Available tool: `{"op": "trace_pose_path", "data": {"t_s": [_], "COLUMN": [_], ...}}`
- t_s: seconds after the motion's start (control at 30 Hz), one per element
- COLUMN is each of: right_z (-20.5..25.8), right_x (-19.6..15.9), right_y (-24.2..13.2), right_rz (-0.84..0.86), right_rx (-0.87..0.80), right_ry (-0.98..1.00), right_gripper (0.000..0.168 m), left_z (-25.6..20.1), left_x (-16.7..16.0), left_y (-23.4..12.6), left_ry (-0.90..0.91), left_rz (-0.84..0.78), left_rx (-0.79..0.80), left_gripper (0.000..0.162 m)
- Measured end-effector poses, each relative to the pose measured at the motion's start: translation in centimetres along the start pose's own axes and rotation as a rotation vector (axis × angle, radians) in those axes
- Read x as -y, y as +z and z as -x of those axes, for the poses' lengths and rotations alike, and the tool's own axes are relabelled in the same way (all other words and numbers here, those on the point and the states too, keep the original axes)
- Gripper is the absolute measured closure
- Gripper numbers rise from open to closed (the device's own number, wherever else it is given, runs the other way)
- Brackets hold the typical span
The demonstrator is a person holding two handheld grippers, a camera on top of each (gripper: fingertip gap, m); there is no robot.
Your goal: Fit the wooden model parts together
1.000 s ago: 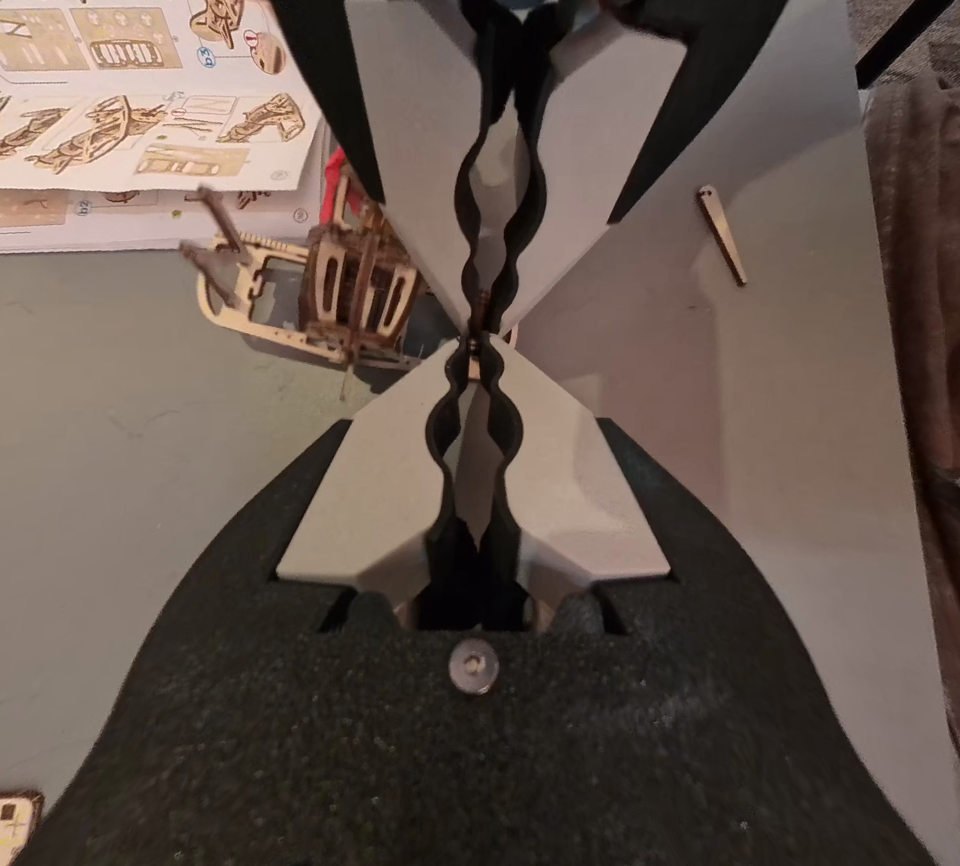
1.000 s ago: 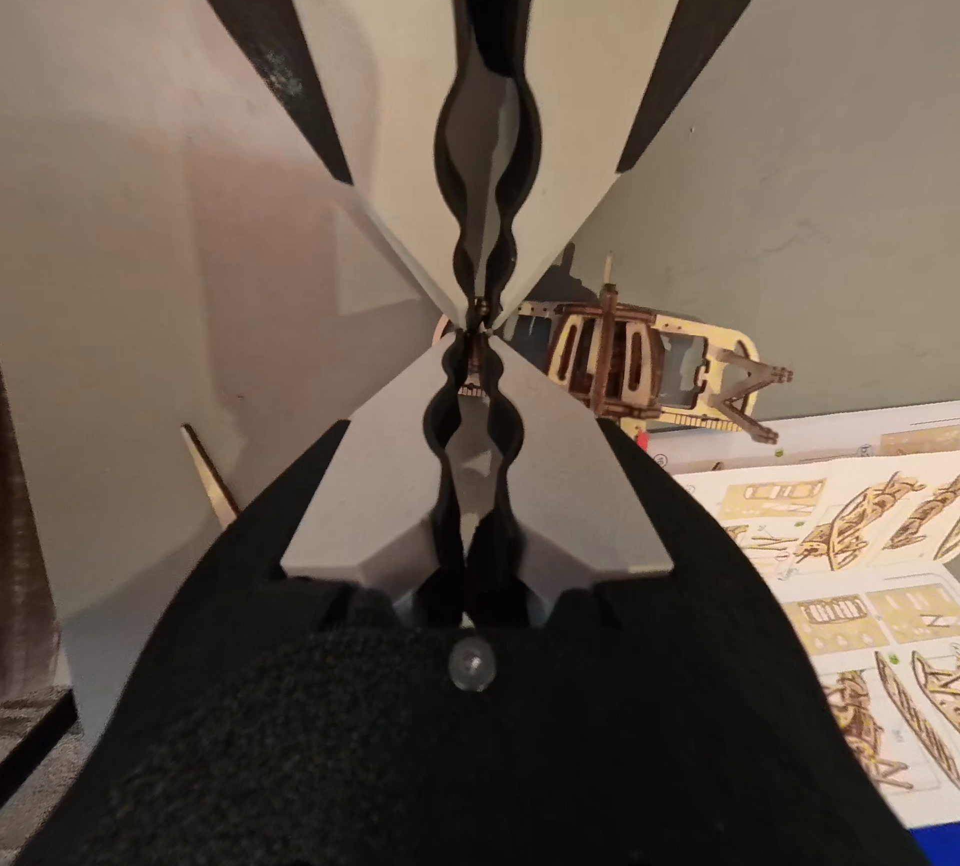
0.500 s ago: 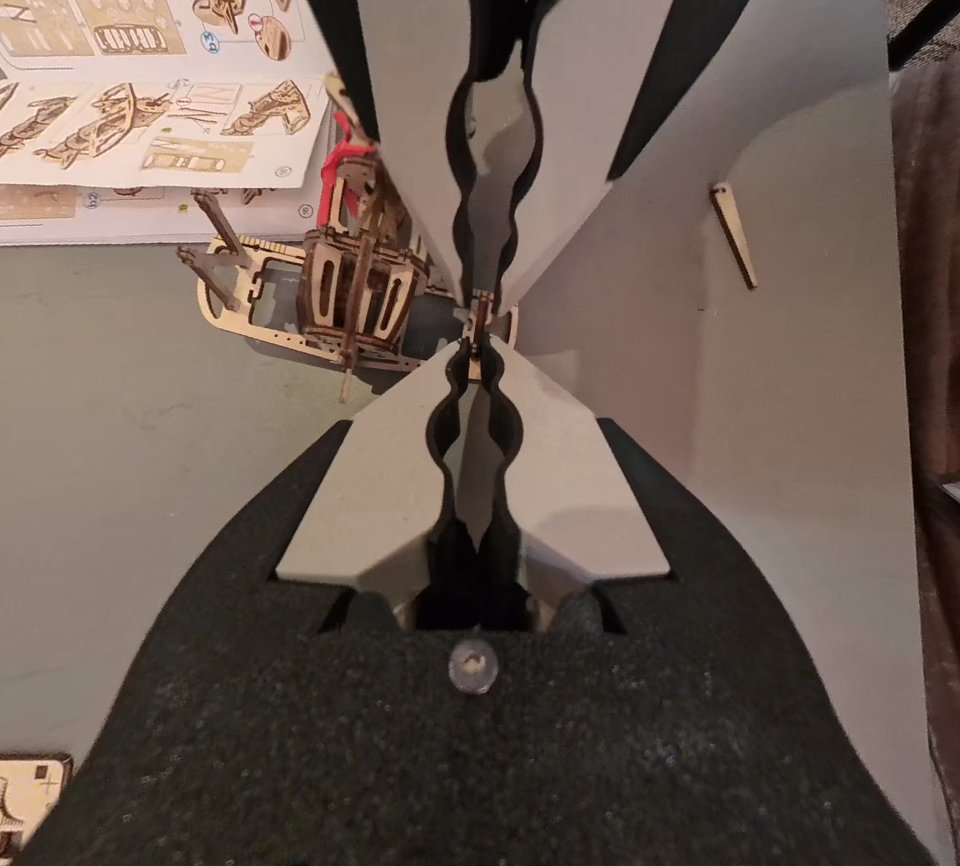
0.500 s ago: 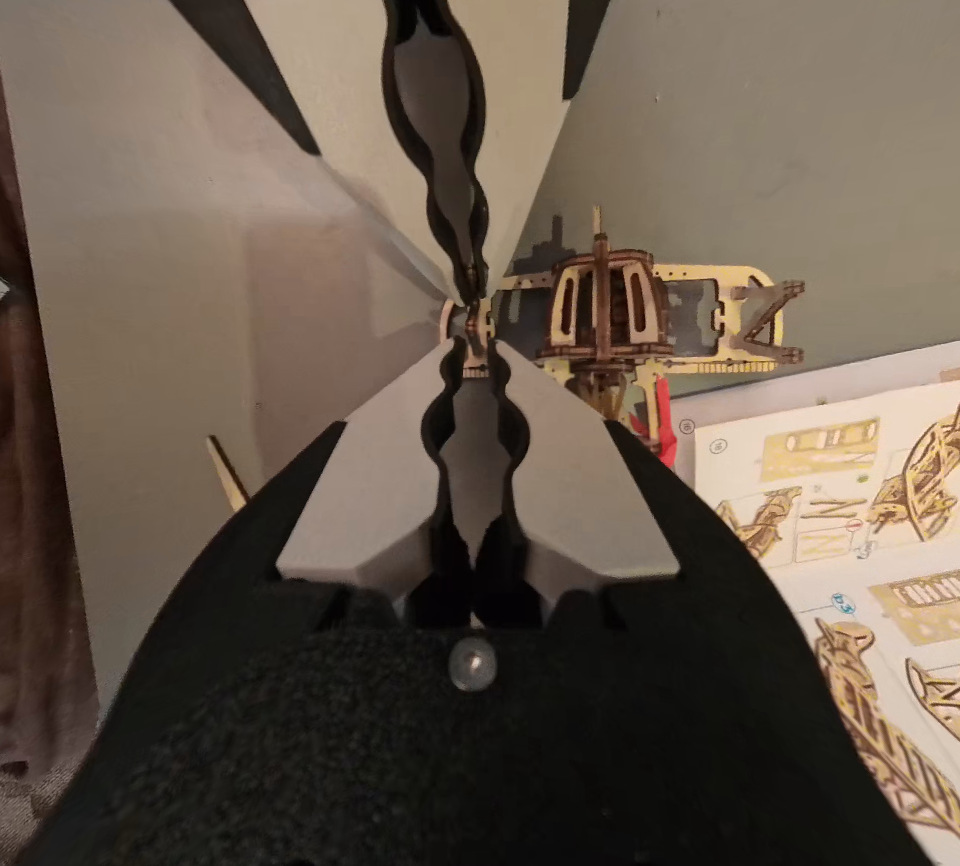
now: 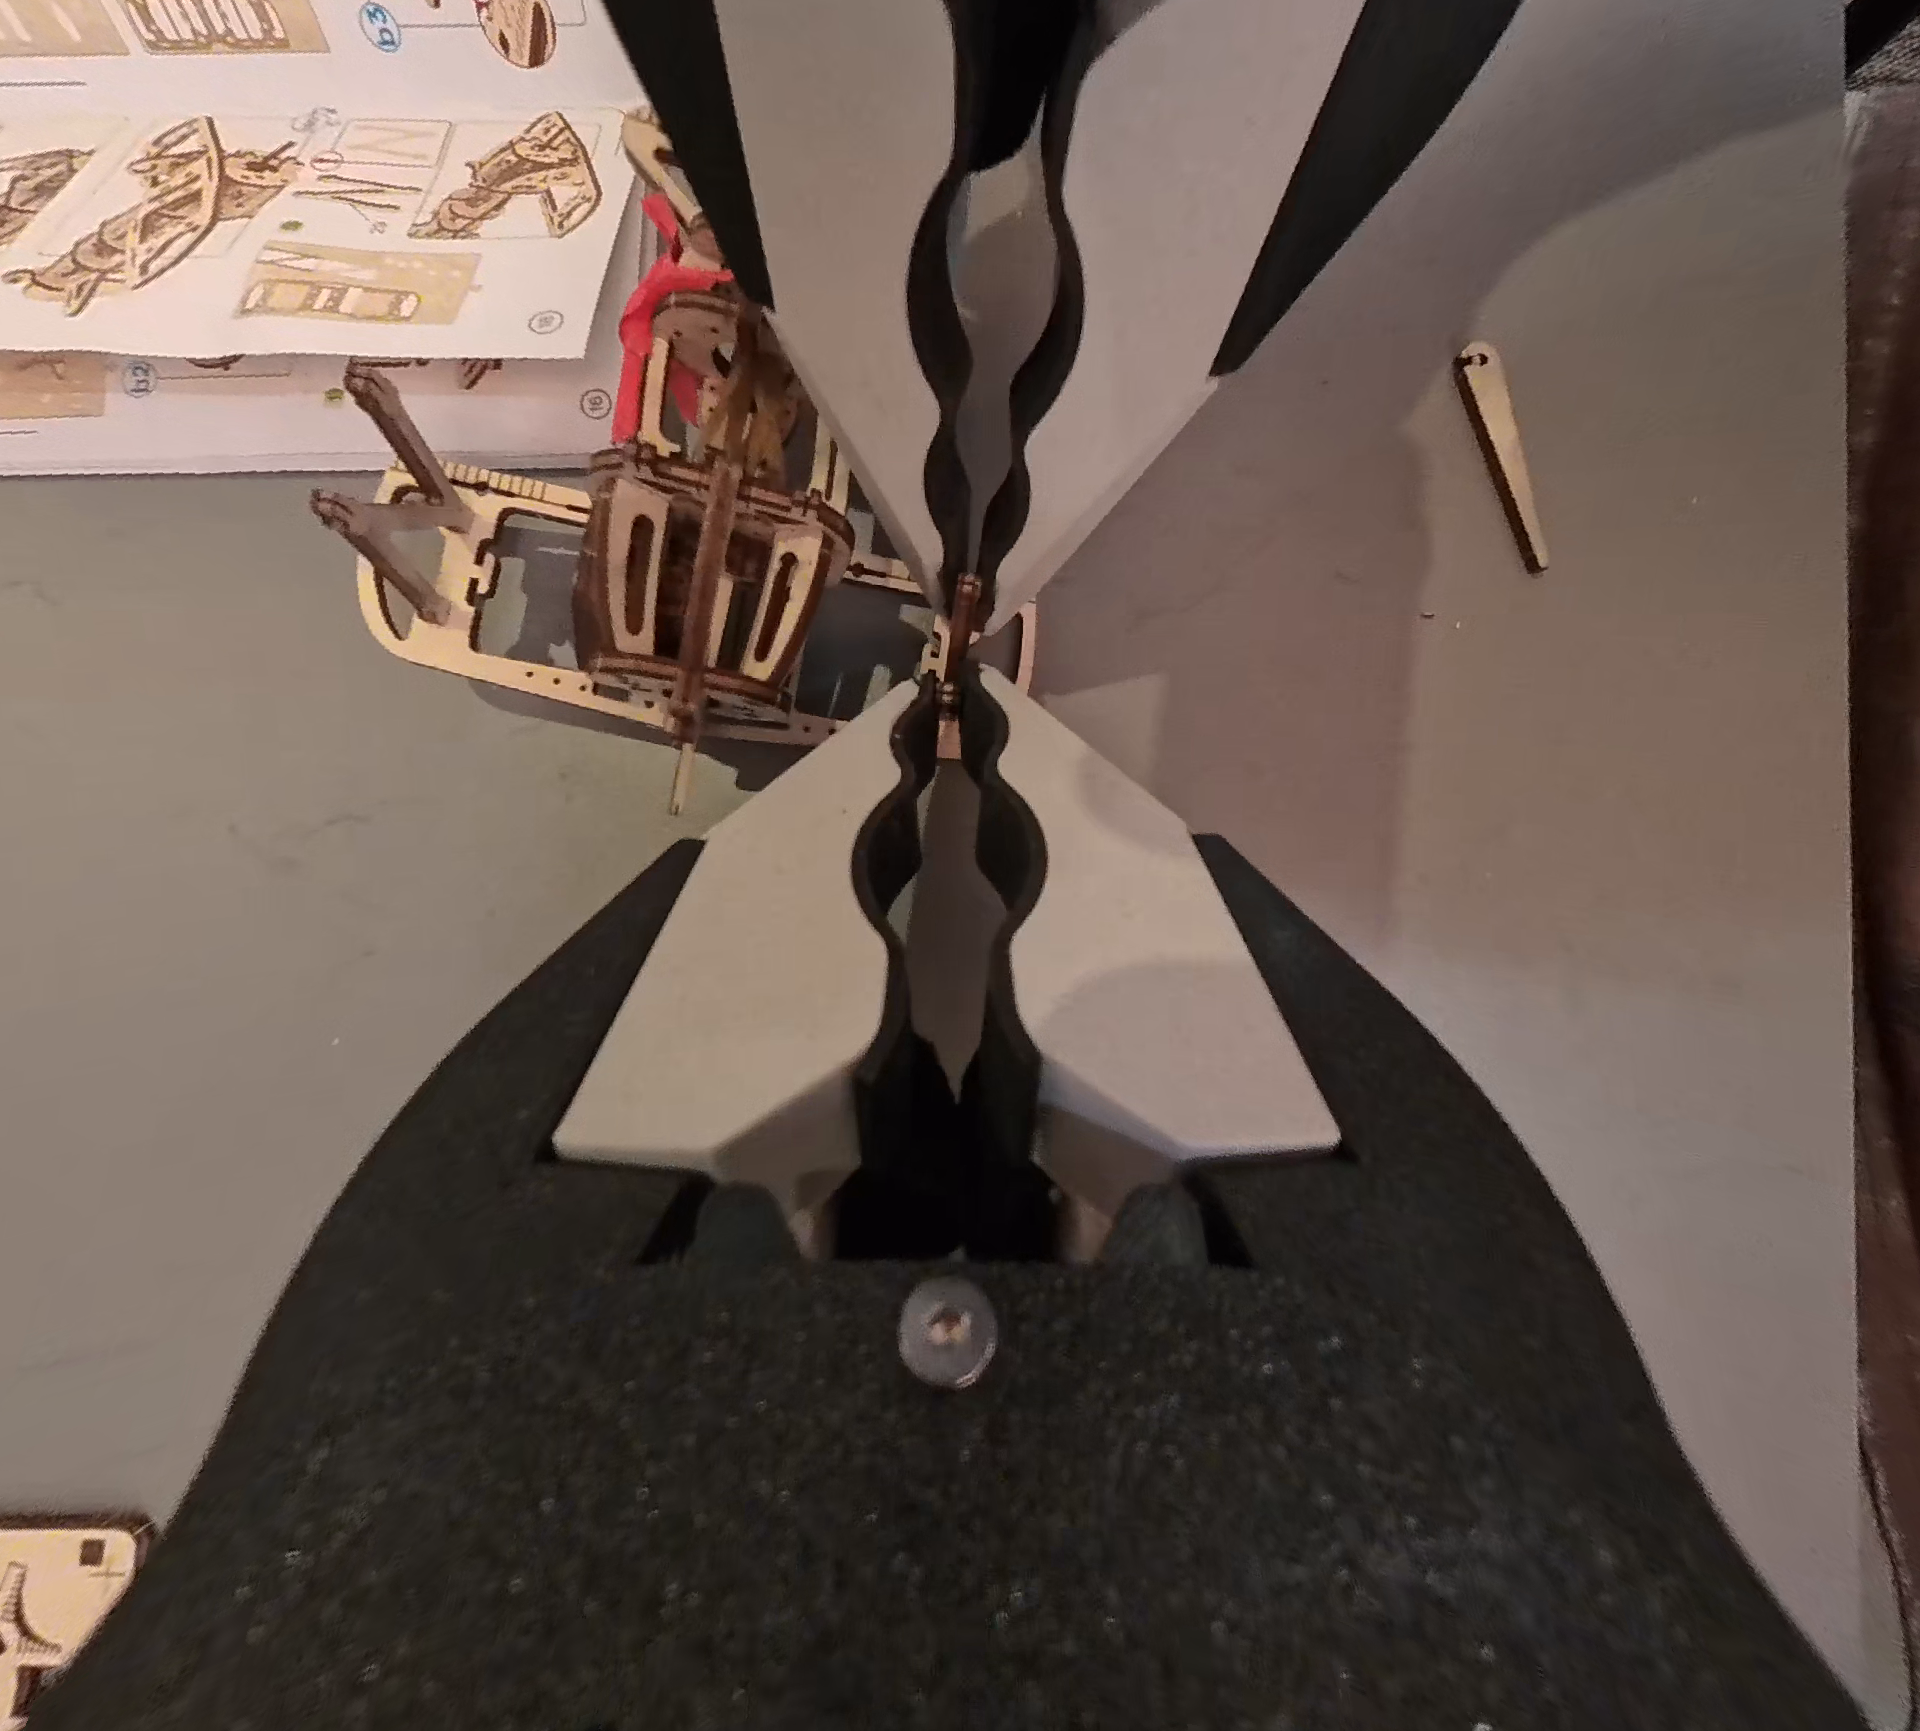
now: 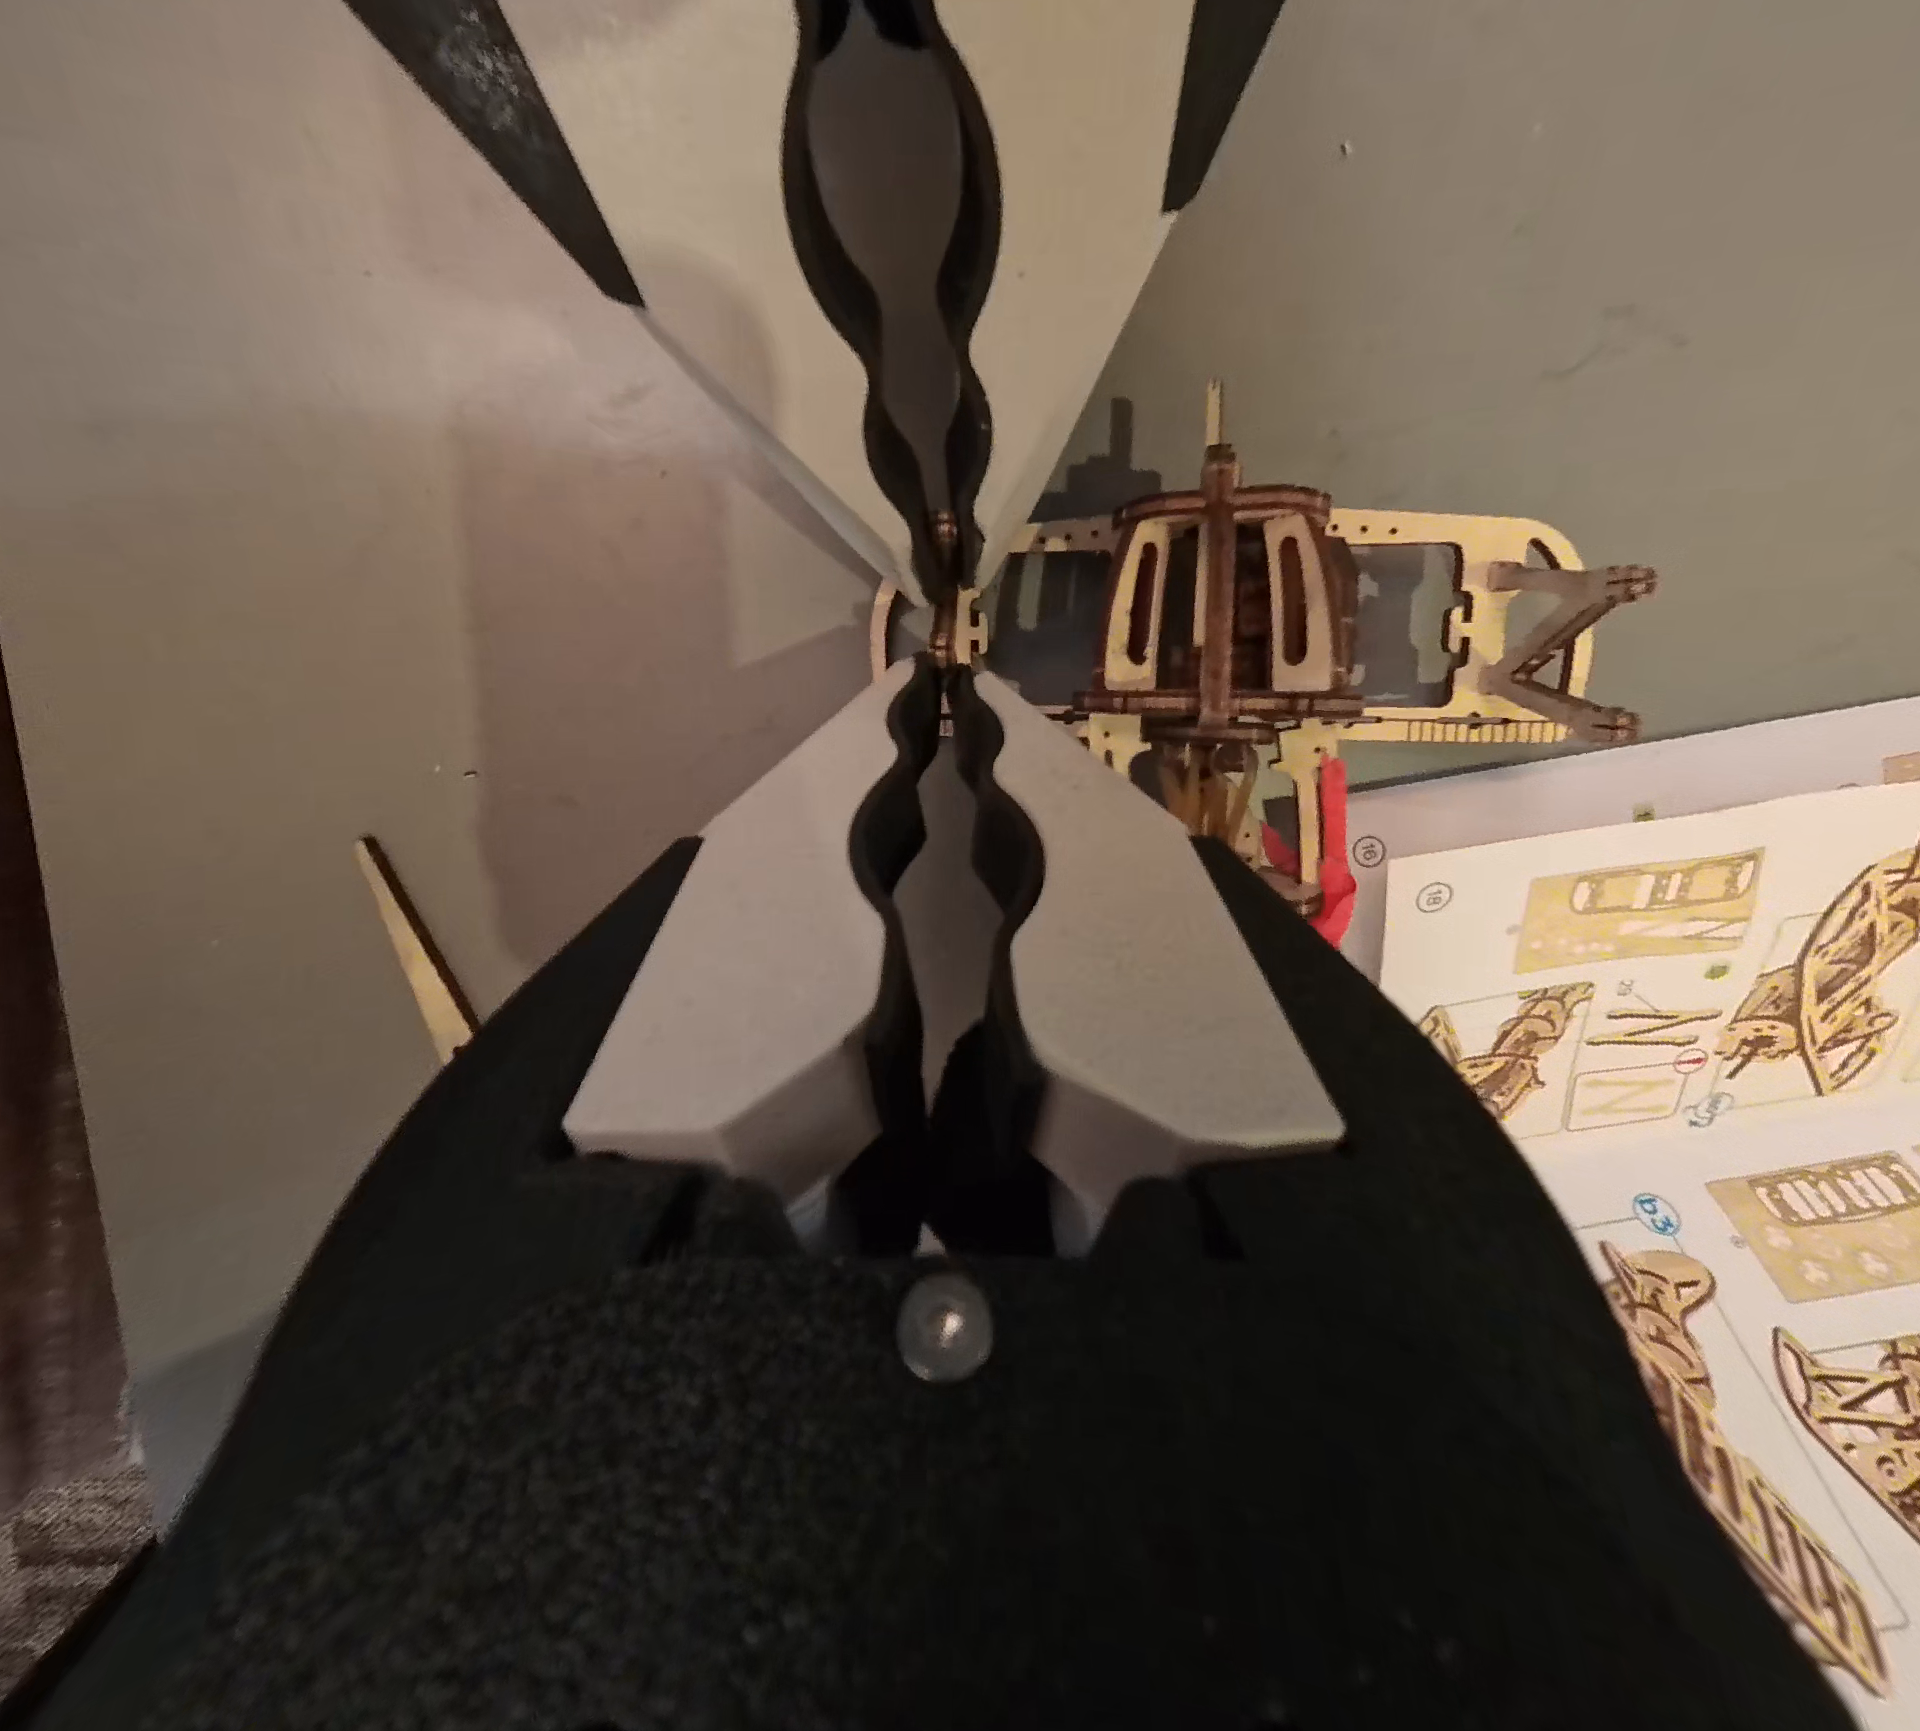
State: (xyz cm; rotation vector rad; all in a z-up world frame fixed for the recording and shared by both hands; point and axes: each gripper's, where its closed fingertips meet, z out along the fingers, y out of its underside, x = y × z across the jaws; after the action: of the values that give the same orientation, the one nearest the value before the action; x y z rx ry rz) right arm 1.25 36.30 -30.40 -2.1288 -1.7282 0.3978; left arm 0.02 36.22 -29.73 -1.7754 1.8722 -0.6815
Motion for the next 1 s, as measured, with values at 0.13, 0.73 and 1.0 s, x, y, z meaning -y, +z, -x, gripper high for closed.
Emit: {"op": "trace_pose_path", "data": {"t_s": [0.13, 0.73, 1.0], "right_z": [0.03, -0.21, -0.06], "right_x": [-0.06, -0.32, 0.16], "right_y": [0.09, -0.08, -0.21], "right_rz": [-0.024, 0.048, -0.042], "right_rx": [-0.005, 0.024, 0.012], "right_ry": [0.008, 0.052, 0.115], "right_gripper": [0.166, 0.166, 0.163], "left_z": [0.0, 0.14, 0.12], "left_x": [0.03, 0.09, 0.05], "left_y": [0.03, 0.45, 0.52], "left_ry": [0.001, 0.022, 0.009], "left_rz": [0.01, -0.048, -0.052], "left_rx": [0.013, 0.03, 0.026], "left_gripper": [0.161, 0.161, 0.16]}}
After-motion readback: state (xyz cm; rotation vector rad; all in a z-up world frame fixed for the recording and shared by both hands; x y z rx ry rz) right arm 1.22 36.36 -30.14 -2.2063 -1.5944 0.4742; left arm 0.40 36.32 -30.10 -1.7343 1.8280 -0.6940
